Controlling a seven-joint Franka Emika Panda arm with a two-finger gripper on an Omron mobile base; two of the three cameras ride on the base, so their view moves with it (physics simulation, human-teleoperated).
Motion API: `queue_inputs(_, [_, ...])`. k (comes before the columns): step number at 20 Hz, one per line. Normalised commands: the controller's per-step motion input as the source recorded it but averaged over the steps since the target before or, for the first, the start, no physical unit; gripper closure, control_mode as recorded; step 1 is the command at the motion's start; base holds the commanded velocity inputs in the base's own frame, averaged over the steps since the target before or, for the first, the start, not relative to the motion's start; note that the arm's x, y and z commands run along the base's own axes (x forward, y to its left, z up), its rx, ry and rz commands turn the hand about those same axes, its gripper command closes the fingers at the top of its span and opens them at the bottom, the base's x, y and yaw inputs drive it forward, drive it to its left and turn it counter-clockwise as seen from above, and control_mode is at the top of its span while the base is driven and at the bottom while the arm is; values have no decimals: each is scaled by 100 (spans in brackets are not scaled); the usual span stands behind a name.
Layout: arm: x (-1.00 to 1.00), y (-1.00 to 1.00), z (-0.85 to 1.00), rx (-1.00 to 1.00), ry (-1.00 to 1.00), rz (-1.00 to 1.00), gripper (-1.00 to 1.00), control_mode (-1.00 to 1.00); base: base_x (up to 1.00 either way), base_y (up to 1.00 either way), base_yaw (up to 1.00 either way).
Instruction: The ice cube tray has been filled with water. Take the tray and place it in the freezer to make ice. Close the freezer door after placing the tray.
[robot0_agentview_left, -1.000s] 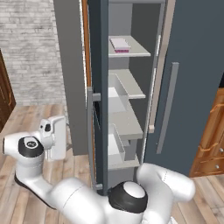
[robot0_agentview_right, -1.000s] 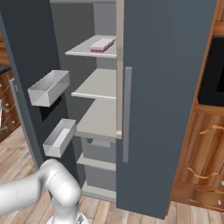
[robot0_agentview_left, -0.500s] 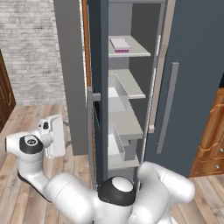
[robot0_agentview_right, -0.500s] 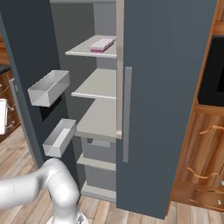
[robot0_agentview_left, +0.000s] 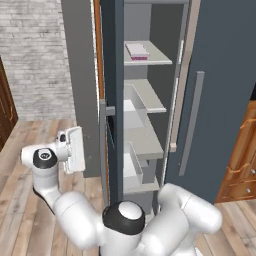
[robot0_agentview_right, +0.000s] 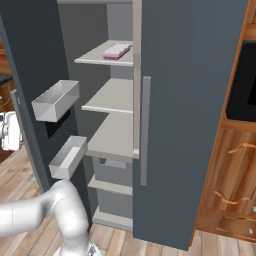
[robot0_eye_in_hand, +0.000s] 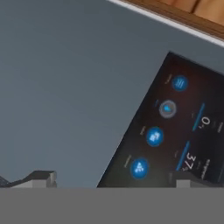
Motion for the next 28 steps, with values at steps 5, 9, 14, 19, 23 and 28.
queue_inputs(5, [7, -81, -12, -4, 0, -5, -100, -100, 0, 0, 0])
queue_inputs(9, [0, -74, -19, -3, 0, -7, -100, -100, 0, 0, 0])
queue_inputs(14, [0, -73, -16, -2, 0, -7, -100, -100, 0, 0, 0])
queue_inputs(19, [0, -74, -6, 0, 0, -4, -100, -100, 0, 0, 0])
queue_inputs(23, [2, -74, 0, 0, 0, 0, -100, -100, 0, 0, 0])
queue_inputs(28, [5, -72, 0, 0, 0, 0, -100, -100, 0, 0, 0])
